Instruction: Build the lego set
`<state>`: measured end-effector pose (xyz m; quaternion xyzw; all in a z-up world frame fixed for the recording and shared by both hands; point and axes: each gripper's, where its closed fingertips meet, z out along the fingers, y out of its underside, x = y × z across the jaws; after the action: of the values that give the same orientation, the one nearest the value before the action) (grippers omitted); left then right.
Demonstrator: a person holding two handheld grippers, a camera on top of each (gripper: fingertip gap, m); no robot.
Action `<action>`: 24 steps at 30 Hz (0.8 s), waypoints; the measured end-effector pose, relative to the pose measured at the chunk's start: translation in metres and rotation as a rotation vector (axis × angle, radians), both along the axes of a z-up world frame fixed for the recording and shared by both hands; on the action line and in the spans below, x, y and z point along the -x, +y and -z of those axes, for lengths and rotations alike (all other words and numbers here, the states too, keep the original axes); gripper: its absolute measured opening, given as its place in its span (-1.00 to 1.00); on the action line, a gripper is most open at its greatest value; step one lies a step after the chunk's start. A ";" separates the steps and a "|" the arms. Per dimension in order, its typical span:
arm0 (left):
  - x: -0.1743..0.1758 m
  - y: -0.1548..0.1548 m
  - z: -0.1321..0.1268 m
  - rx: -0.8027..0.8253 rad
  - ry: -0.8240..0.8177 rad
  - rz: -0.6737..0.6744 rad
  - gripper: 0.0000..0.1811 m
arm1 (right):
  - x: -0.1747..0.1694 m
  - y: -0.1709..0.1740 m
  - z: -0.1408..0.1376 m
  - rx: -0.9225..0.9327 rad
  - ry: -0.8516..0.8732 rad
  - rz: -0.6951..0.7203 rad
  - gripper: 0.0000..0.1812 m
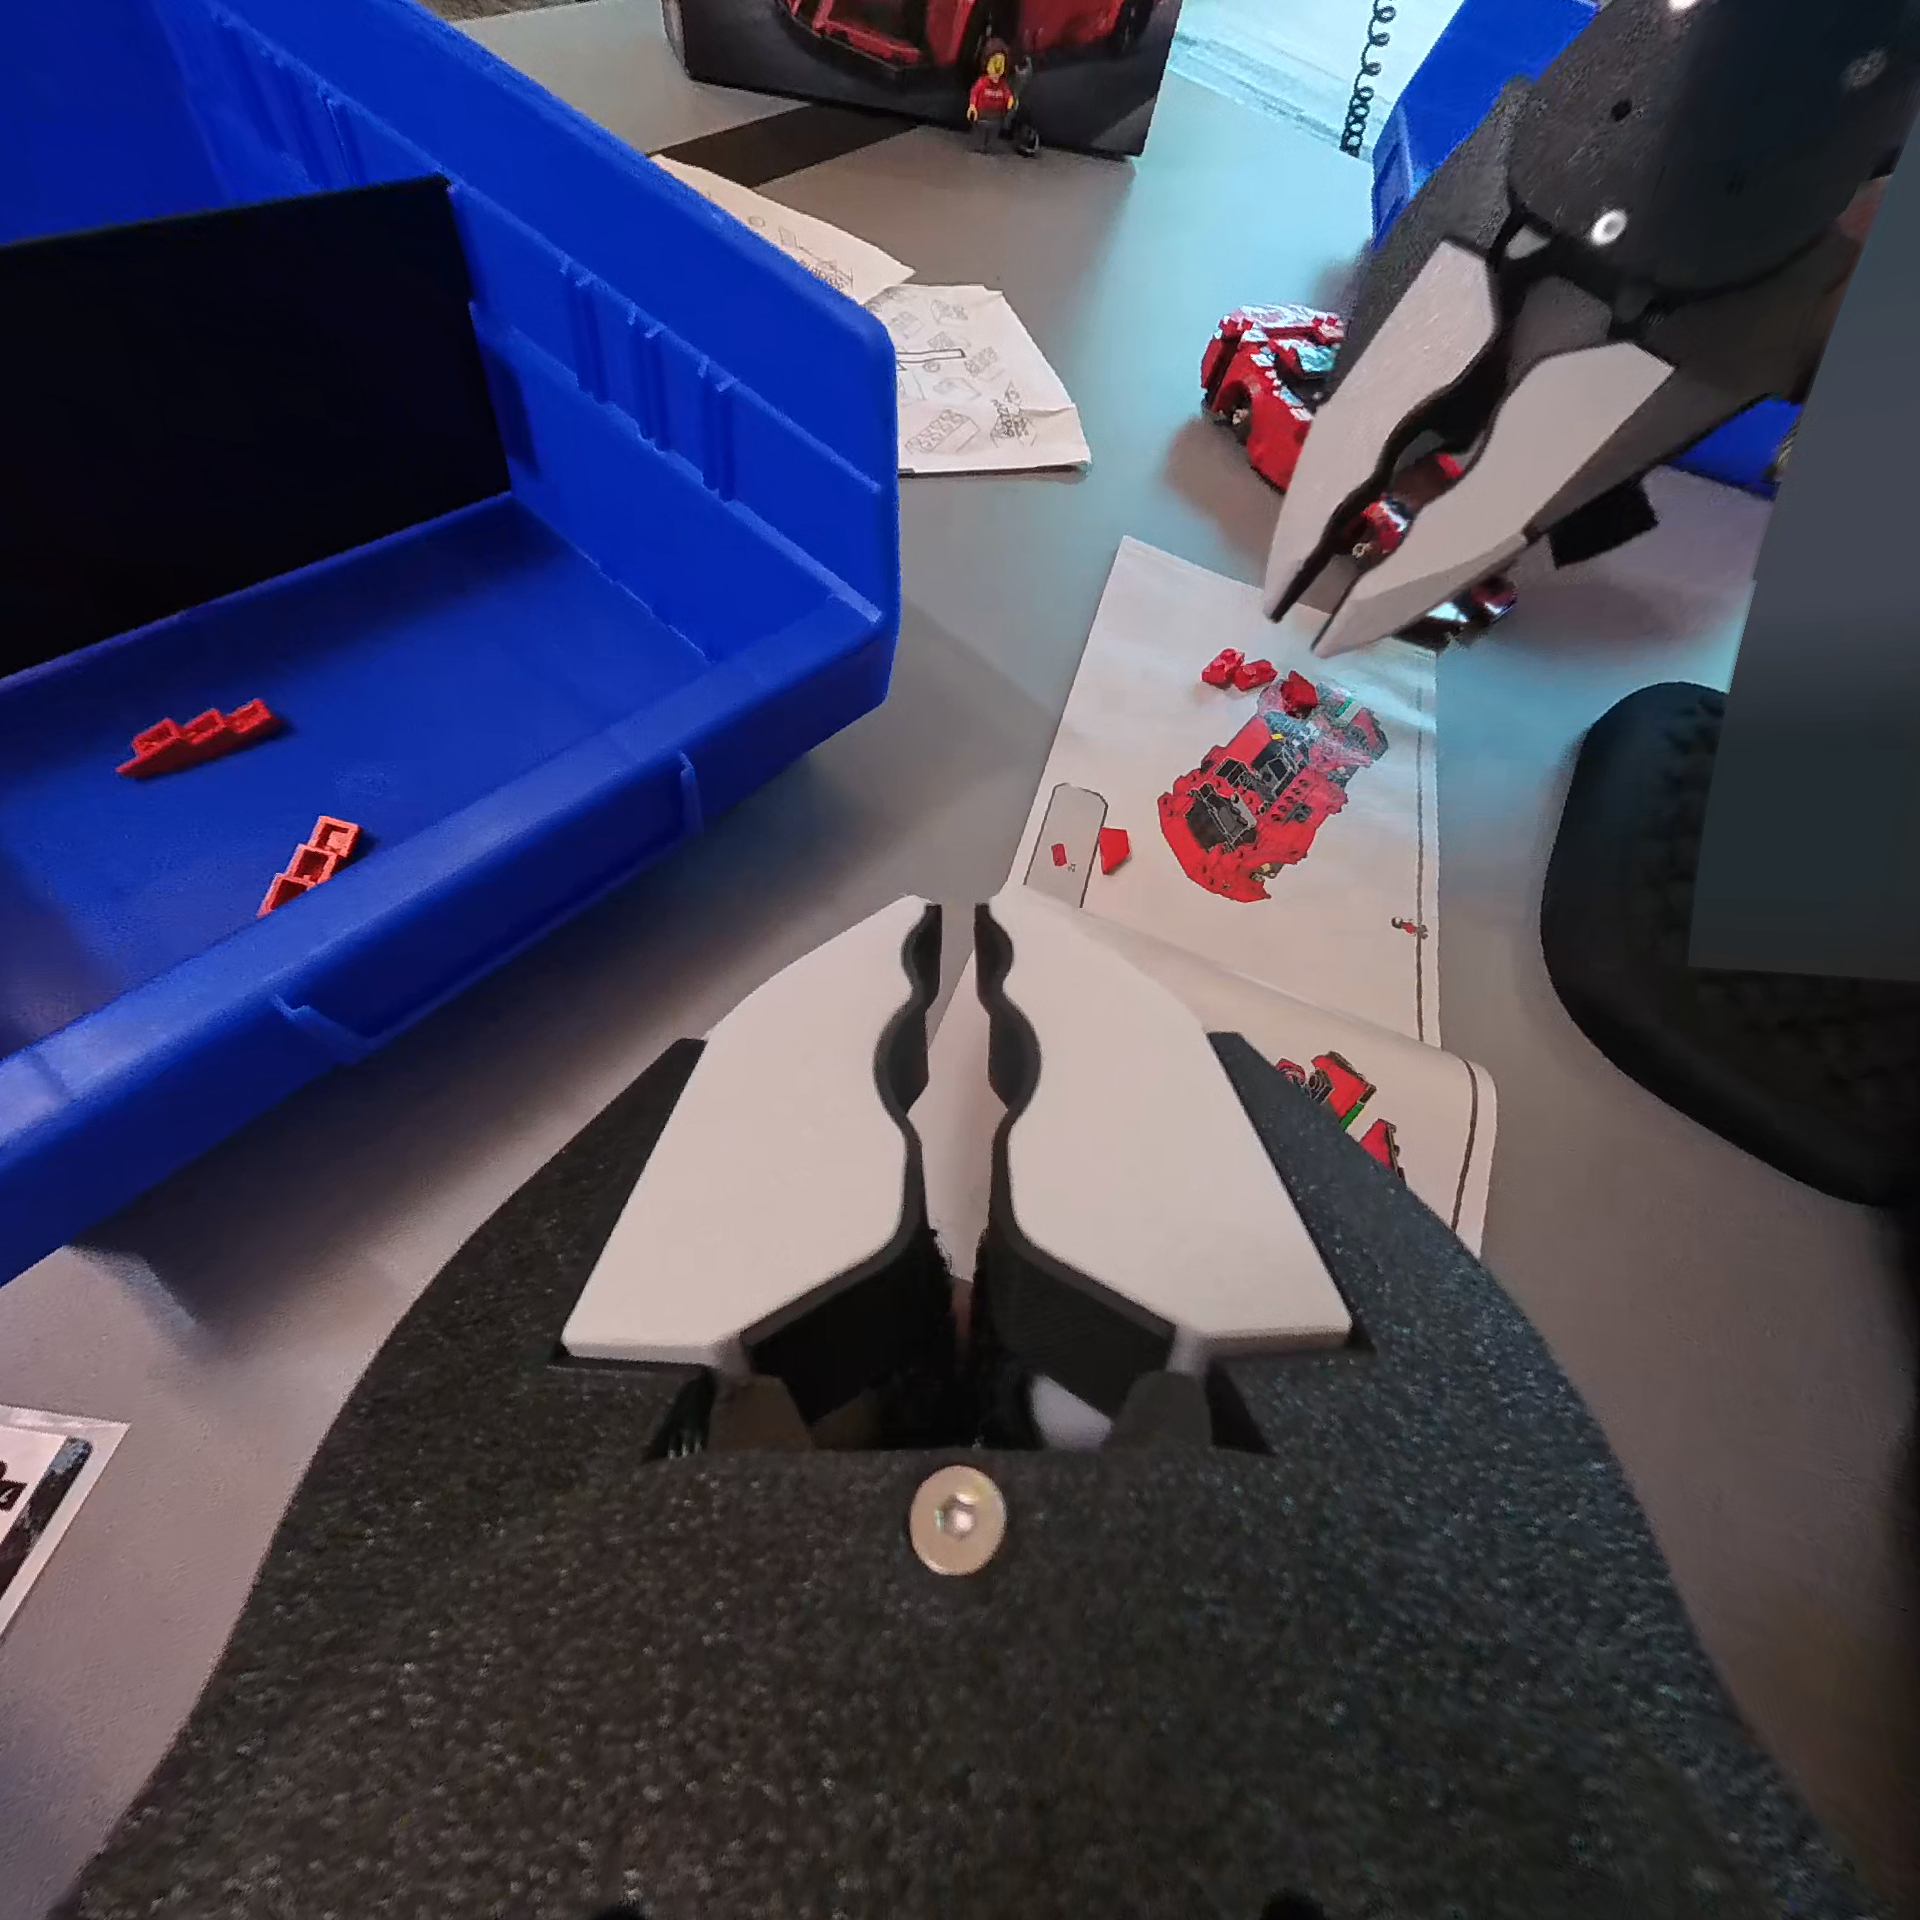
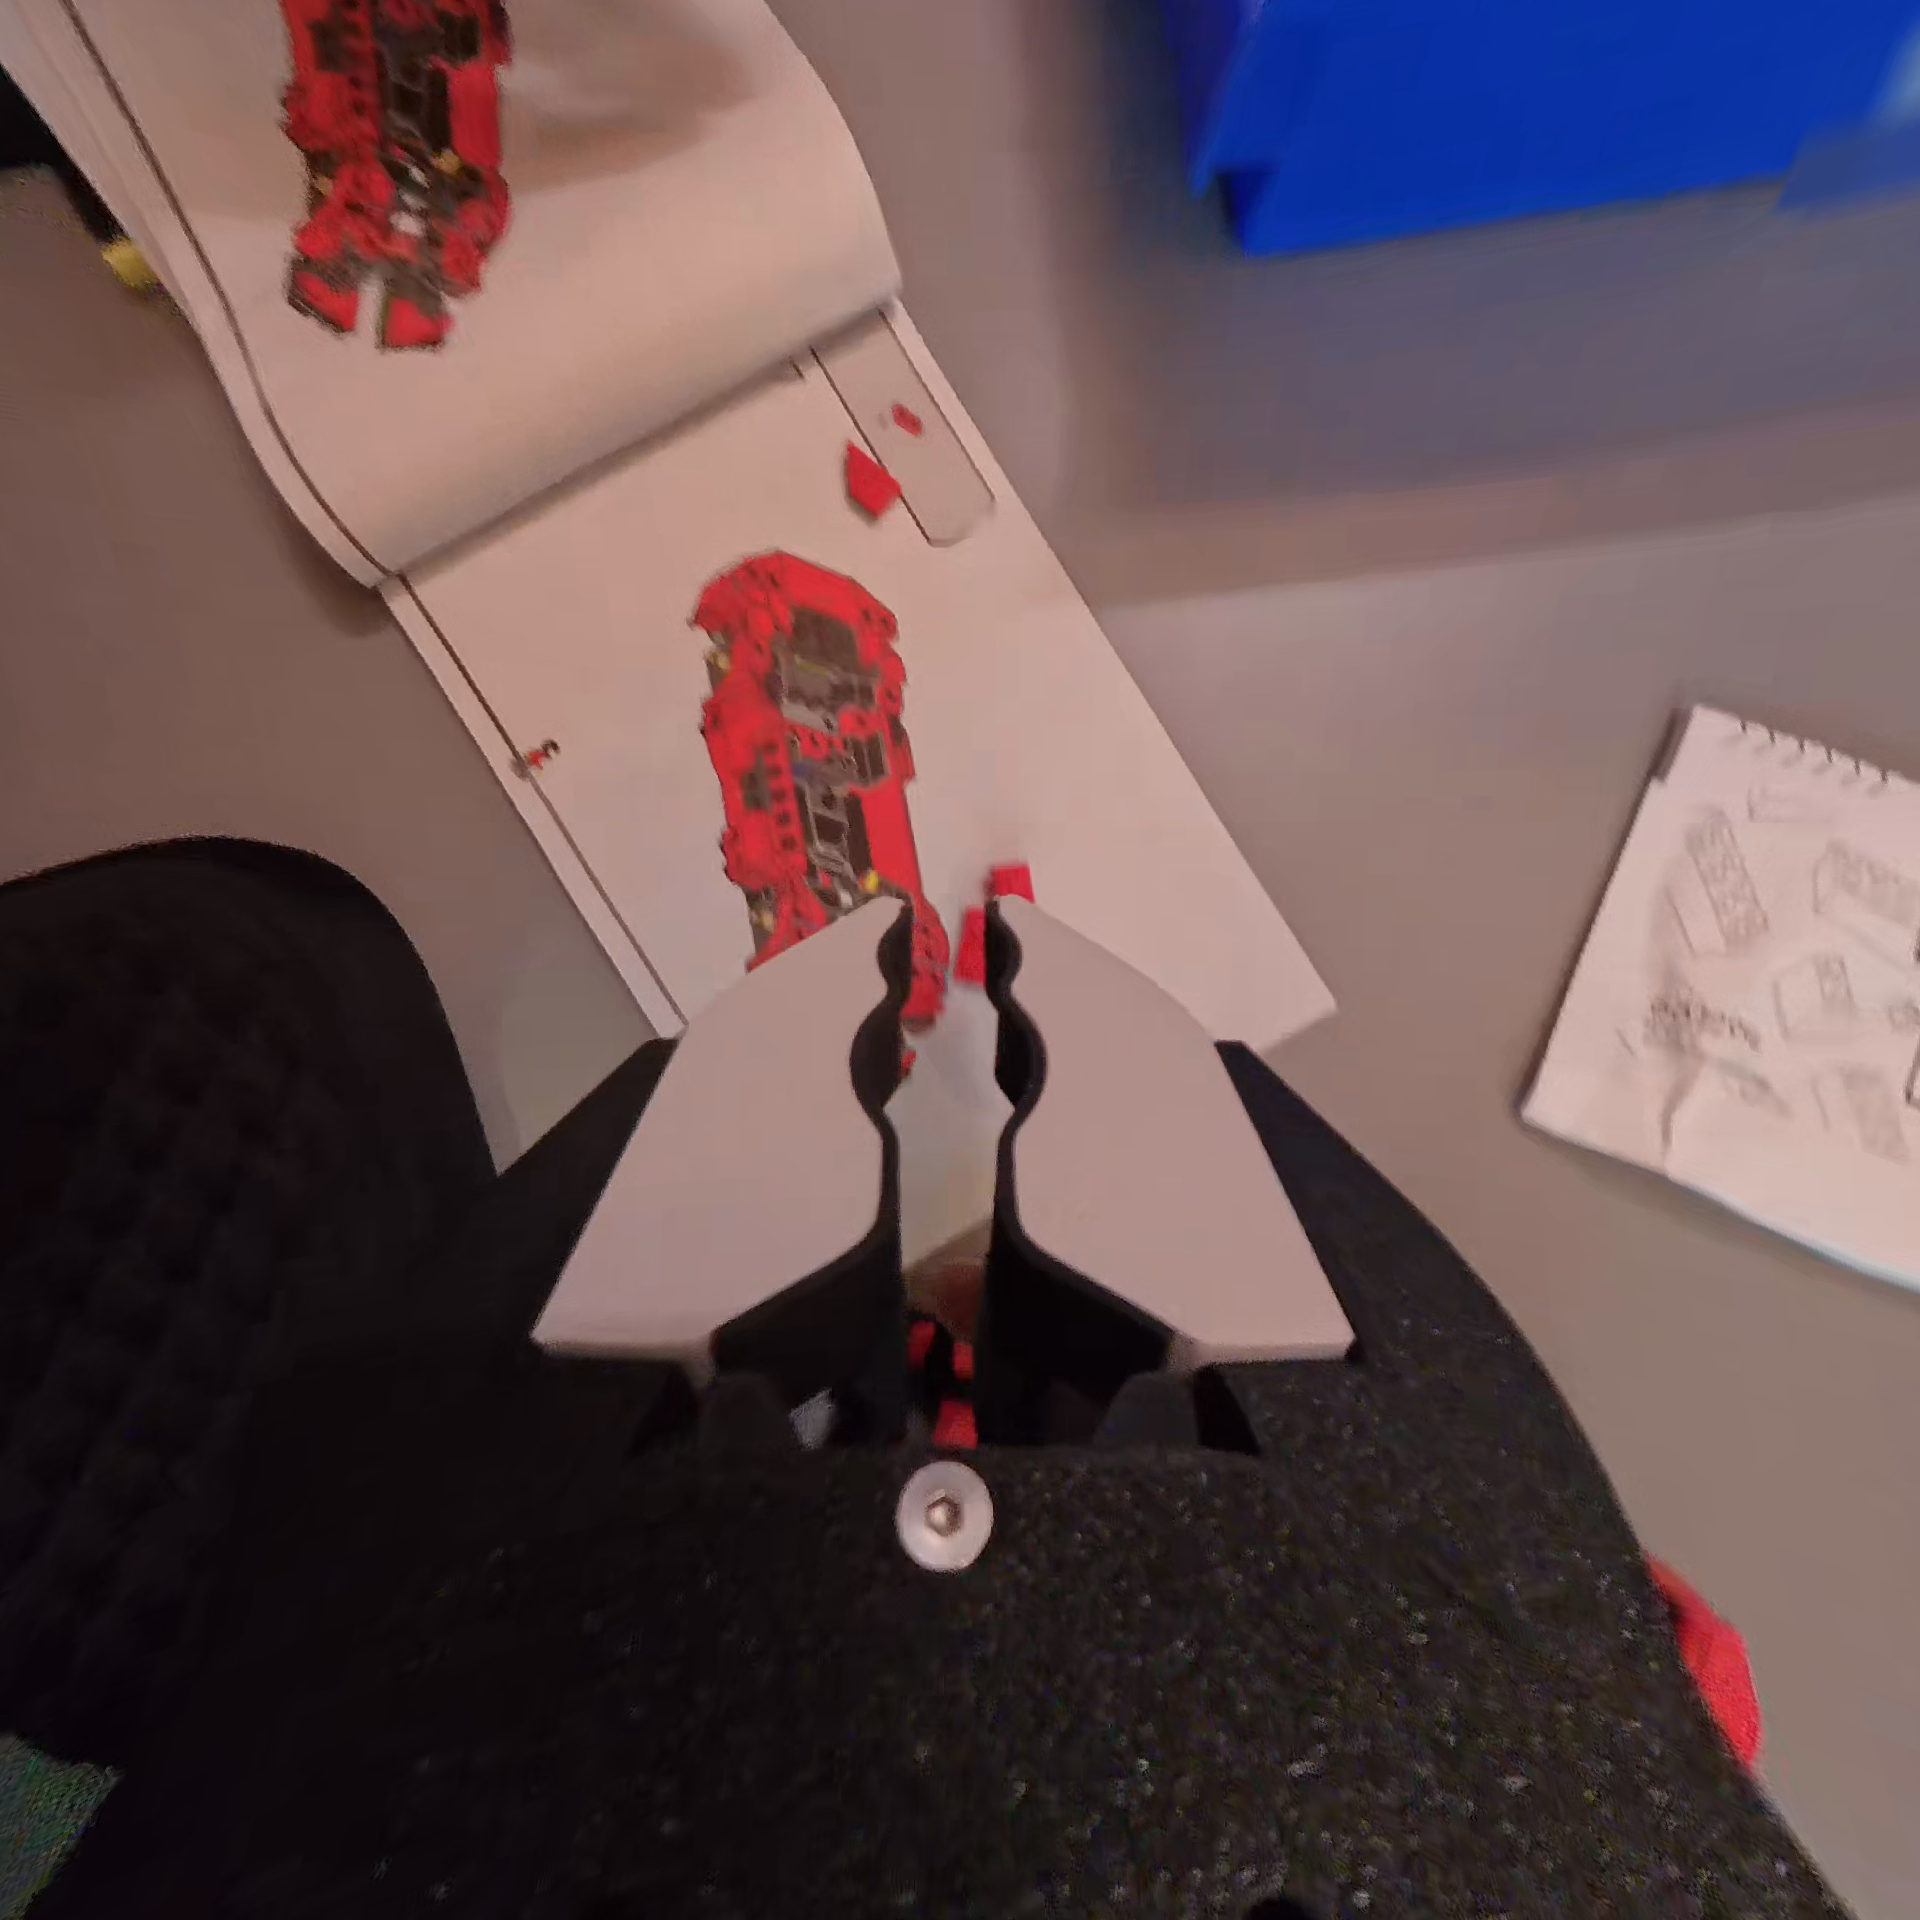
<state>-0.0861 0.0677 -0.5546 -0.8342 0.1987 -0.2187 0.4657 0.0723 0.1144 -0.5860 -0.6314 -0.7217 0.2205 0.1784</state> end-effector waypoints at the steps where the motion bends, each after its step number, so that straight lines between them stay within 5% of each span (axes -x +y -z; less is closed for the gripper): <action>1: 0.000 0.000 0.000 0.000 0.000 -0.001 -0.95 | -0.007 0.005 0.001 -0.007 -0.023 0.023 -0.90; 8: 0.001 0.001 0.000 -0.004 0.011 -0.004 -0.95 | -0.027 0.002 0.003 0.041 -0.080 0.043 -0.87; 24: 0.003 0.001 0.003 0.007 0.011 -0.012 -0.95 | 0.019 -0.035 0.000 0.074 -0.037 -0.207 -0.84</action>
<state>-0.0894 0.0691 -0.5579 -0.8381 0.1955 -0.2121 0.4631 0.0537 0.0798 -0.5860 -0.5635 -0.7777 0.2526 0.1180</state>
